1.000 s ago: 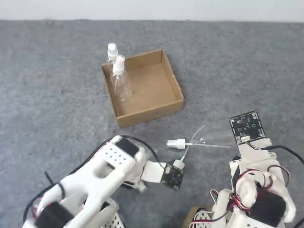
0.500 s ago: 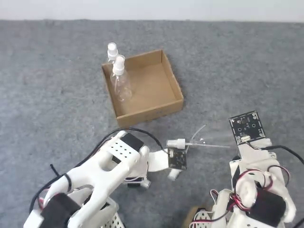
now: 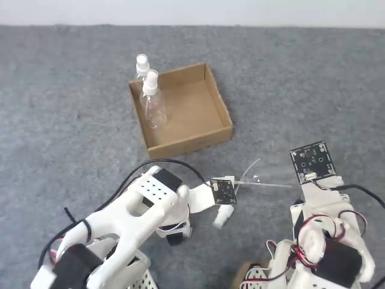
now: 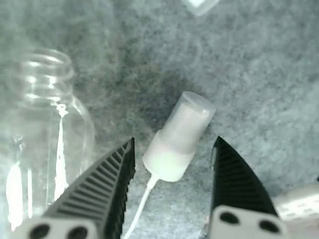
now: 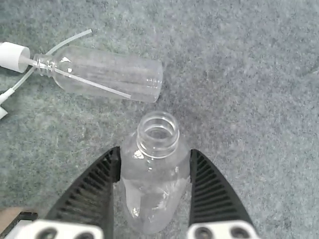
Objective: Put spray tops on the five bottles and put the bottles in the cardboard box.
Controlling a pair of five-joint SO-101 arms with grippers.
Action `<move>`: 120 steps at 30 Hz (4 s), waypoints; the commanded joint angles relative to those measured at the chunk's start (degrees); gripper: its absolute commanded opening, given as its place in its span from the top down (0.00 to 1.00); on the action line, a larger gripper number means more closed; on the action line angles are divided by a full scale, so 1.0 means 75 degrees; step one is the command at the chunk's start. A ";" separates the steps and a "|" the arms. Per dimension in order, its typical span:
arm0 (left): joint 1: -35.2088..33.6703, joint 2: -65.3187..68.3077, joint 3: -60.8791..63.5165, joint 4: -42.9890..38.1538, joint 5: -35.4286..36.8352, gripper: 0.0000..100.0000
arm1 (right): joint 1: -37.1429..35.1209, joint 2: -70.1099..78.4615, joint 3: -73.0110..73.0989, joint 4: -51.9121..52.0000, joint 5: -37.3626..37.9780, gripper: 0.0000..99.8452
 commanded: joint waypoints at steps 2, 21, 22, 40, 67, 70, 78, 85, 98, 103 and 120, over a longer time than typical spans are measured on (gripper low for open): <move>0.0047 0.0035 0.0018 -0.0715 0.0094 0.84 | 0.0100 -0.0018 -0.0059 0.0076 0.0059 0.99; -0.0012 -0.0047 -0.1330 0.1336 0.0094 0.98 | 0.0076 -0.0018 -0.0059 0.0088 0.0035 0.99; -0.0012 -0.0047 -0.1401 0.1348 0.0117 0.98 | 0.0076 -0.0018 -0.0059 0.0088 0.0023 0.99; -0.0012 -0.0059 -0.4155 0.2790 0.1653 0.98 | 0.0064 -0.0018 -0.0082 -0.0018 0.0000 0.98; -0.1688 -0.0059 -0.7168 0.2755 0.3692 0.99 | -0.3558 0.0064 -0.0047 -0.2139 -0.3130 0.99; -0.1688 -0.0059 -0.7496 0.2731 0.4161 0.99 | -0.3722 0.0064 -0.0047 -0.2350 -0.3317 0.99; -0.1688 -0.0059 -0.8188 0.2579 0.5158 0.99 | -0.4425 0.0064 -0.0035 -0.2889 -0.3376 0.99; -0.1700 -0.0059 -0.8809 0.2579 0.5650 0.99 | -0.5386 0.0053 0.0152 -0.3370 -0.4079 0.99; -0.2590 -0.1125 -0.9829 0.2532 0.5790 0.99 | -0.6418 0.0064 0.0293 -0.4554 -0.4138 0.99; -0.2637 -0.1489 -0.9840 0.2473 0.6142 0.99 | -0.7109 0.0064 0.0293 -0.4659 -0.4149 0.99; -0.2637 -0.2415 -0.9782 0.1864 0.7607 0.99 | -0.7508 -0.0018 0.2309 -0.6535 -0.4149 0.99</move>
